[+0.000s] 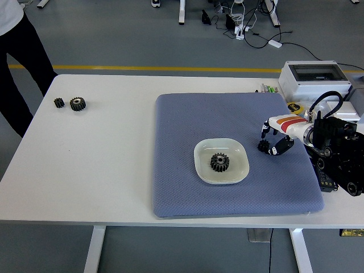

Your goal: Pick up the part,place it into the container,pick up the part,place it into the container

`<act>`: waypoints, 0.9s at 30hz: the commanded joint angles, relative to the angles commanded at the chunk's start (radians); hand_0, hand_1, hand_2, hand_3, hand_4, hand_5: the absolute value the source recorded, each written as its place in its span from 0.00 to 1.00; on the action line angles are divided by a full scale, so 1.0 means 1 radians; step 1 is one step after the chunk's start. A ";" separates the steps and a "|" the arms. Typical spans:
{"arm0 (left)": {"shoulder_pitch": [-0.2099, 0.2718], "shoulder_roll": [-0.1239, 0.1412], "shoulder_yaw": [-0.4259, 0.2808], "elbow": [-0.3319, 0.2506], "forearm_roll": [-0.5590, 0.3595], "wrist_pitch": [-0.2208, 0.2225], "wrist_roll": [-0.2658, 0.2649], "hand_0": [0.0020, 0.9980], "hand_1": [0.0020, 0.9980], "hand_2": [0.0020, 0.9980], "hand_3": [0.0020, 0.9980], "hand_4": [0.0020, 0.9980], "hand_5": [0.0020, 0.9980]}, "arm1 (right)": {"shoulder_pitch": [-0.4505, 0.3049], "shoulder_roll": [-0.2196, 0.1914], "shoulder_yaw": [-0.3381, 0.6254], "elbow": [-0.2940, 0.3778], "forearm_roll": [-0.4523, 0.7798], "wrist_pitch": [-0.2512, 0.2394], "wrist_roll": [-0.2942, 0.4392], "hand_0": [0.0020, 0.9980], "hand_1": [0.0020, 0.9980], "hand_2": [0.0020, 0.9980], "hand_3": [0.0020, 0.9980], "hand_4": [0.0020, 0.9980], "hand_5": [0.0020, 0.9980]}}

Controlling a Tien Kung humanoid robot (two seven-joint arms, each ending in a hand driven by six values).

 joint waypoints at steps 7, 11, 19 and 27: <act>-0.002 0.000 -0.001 0.000 0.002 0.000 0.001 0.69 0.68 0.69 0.56 0.67 0.61 | -0.004 0.000 -0.006 -0.018 0.012 -0.017 0.015 0.49 0.54 0.66 0.57 0.79 0.15; -0.001 0.000 -0.003 0.000 0.003 0.000 0.000 0.69 0.68 0.69 0.56 0.67 0.61 | -0.007 -0.001 0.006 -0.008 0.008 -0.009 0.011 0.48 0.53 0.66 0.57 0.78 0.14; 0.000 0.000 -0.005 0.000 0.007 0.000 0.002 0.69 0.68 0.69 0.56 0.67 0.61 | -0.009 0.004 0.012 0.000 0.011 0.019 -0.001 0.49 0.53 0.66 0.57 0.79 0.15; 0.004 0.000 -0.004 0.000 0.009 0.000 0.002 0.68 0.68 0.69 0.56 0.67 0.61 | -0.013 0.003 0.021 0.001 0.006 0.043 -0.004 0.52 0.56 0.75 0.74 0.88 0.17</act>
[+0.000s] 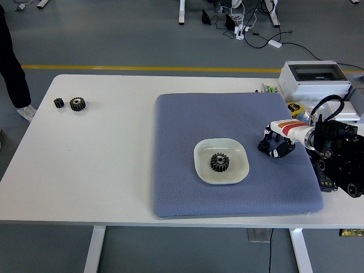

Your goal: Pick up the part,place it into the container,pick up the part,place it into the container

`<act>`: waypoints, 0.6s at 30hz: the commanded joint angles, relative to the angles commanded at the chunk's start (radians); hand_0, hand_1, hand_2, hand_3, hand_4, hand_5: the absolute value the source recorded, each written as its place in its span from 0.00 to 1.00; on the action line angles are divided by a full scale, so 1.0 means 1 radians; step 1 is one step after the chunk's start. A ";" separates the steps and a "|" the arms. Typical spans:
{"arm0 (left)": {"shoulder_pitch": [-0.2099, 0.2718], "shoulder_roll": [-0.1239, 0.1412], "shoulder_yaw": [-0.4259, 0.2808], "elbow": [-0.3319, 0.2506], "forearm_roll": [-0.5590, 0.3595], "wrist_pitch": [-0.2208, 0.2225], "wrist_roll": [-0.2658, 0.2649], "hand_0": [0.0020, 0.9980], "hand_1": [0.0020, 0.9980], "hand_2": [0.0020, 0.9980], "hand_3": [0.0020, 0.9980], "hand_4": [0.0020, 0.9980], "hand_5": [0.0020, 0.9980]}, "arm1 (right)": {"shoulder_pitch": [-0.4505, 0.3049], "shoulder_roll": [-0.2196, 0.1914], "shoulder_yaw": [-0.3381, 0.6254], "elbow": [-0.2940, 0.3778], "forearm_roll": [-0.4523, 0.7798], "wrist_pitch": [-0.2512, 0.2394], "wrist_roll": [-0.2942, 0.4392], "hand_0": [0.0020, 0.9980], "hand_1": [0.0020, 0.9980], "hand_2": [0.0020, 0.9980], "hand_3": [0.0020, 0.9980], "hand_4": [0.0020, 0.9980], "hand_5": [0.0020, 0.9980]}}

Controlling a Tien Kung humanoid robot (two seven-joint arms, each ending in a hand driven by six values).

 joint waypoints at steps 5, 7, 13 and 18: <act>0.002 0.000 0.002 0.000 0.002 -0.001 0.001 0.68 0.68 0.69 0.56 0.67 0.61 | 0.000 0.003 0.004 0.001 0.001 -0.003 0.001 0.52 0.56 0.75 0.74 0.88 0.17; 0.002 0.000 0.003 0.000 0.002 -0.001 0.001 0.68 0.68 0.69 0.56 0.67 0.61 | 0.000 0.003 0.005 0.002 0.001 -0.002 0.000 0.53 0.56 0.75 0.78 0.89 0.17; 0.001 0.000 0.003 0.000 0.002 -0.001 0.000 0.68 0.68 0.69 0.56 0.67 0.61 | 0.000 0.001 0.010 0.013 0.000 -0.004 0.000 0.53 0.56 0.76 0.79 0.89 0.17; -0.001 0.000 0.001 0.000 0.001 0.000 0.000 0.68 0.68 0.69 0.56 0.67 0.61 | 0.001 0.001 0.010 0.036 -0.008 -0.016 0.006 0.50 0.54 0.73 0.62 0.82 0.15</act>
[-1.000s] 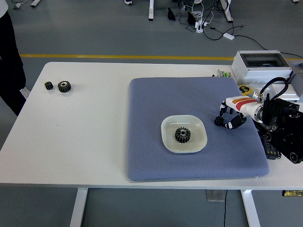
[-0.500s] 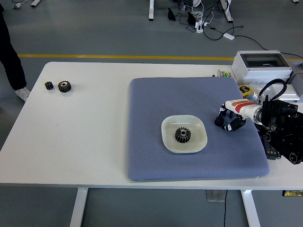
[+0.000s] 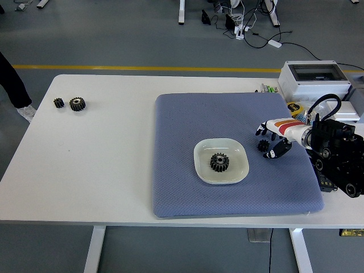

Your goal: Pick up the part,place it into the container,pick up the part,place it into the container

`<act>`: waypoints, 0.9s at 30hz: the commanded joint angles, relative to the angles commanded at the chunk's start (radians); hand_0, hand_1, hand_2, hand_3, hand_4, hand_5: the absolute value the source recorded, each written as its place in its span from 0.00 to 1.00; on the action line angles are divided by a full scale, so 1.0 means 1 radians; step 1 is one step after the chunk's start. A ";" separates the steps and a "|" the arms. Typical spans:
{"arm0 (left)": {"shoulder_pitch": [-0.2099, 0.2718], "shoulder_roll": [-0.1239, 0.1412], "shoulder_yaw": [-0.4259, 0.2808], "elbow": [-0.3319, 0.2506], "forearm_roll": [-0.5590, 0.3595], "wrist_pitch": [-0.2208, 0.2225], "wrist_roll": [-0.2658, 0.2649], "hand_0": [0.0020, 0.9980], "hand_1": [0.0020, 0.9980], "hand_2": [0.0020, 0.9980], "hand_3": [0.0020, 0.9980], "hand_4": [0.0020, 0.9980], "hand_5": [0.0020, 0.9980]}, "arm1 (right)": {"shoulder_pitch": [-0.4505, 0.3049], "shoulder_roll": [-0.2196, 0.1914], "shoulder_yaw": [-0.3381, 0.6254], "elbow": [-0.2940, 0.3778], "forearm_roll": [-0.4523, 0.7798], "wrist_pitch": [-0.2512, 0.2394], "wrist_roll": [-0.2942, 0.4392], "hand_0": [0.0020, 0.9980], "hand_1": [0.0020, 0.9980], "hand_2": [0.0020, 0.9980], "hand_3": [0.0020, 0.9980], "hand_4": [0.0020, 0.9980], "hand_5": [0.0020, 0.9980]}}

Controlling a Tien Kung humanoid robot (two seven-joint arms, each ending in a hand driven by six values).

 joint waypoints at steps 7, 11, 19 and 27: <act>-0.003 0.000 0.002 0.000 -0.004 0.001 -0.001 0.68 0.68 0.69 0.56 0.67 0.61 | 0.002 0.006 -0.015 -0.001 0.002 -0.023 0.006 0.48 0.53 0.69 0.57 0.82 0.15; -0.003 0.000 0.003 0.000 -0.006 0.001 -0.001 0.68 0.68 0.69 0.56 0.67 0.61 | 0.001 0.009 -0.024 -0.011 0.010 -0.030 0.007 0.48 0.53 0.69 0.57 0.82 0.15; -0.004 0.000 0.003 0.000 -0.006 0.001 0.000 0.68 0.68 0.68 0.57 0.67 0.61 | -0.005 0.009 -0.035 -0.019 0.025 -0.033 0.001 0.43 0.50 0.63 0.53 0.78 0.14; -0.004 0.000 0.002 0.000 -0.006 0.000 -0.001 0.68 0.68 0.68 0.57 0.67 0.61 | -0.006 0.006 -0.034 -0.018 0.033 -0.037 0.007 0.41 0.48 0.61 0.53 0.77 0.14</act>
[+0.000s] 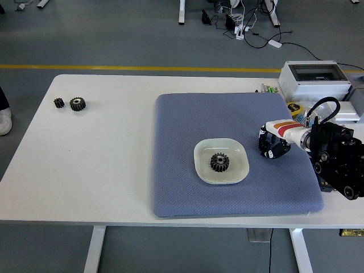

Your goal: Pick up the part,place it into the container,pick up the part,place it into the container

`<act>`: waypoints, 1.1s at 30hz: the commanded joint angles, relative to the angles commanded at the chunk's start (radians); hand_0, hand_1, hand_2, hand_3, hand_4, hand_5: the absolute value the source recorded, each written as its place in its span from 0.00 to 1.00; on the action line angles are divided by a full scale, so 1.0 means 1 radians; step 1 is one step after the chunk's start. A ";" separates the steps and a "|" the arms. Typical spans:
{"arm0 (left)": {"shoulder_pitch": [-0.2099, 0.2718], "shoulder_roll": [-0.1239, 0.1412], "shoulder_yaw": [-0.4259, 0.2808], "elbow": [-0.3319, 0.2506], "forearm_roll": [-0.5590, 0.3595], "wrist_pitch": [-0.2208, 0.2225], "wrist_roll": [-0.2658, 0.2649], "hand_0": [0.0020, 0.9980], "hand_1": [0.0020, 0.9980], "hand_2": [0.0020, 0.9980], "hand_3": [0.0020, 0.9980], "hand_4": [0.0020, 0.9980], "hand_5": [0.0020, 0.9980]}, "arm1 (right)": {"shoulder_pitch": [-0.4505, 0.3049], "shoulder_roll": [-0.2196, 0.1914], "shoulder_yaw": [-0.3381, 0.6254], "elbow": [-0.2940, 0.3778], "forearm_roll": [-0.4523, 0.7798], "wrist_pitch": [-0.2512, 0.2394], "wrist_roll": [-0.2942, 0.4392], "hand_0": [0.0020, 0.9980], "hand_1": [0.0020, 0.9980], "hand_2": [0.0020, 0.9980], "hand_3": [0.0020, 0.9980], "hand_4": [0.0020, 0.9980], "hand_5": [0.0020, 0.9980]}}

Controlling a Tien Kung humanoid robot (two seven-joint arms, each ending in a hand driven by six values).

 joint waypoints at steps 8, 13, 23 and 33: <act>0.000 0.000 0.001 0.000 -0.001 -0.001 0.000 0.68 0.68 0.68 0.57 0.67 0.61 | 0.001 0.000 -0.002 0.003 0.011 -0.003 0.006 0.41 0.45 0.56 0.52 0.74 0.12; -0.001 0.000 0.001 0.000 -0.001 -0.001 0.000 0.68 0.68 0.68 0.57 0.67 0.61 | 0.000 -0.003 0.000 0.007 0.017 -0.002 0.009 0.37 0.43 0.53 0.50 0.71 0.11; 0.001 0.000 -0.003 0.000 0.003 -0.001 0.000 0.68 0.68 0.68 0.57 0.67 0.61 | 0.001 -0.019 0.026 0.036 0.023 -0.006 0.015 0.29 0.41 0.50 0.48 0.67 0.13; 0.003 0.000 -0.007 0.000 0.005 -0.002 0.000 0.69 0.68 0.68 0.57 0.67 0.61 | -0.002 -0.039 0.065 0.084 0.005 -0.004 0.014 0.29 0.40 0.50 0.48 0.65 0.13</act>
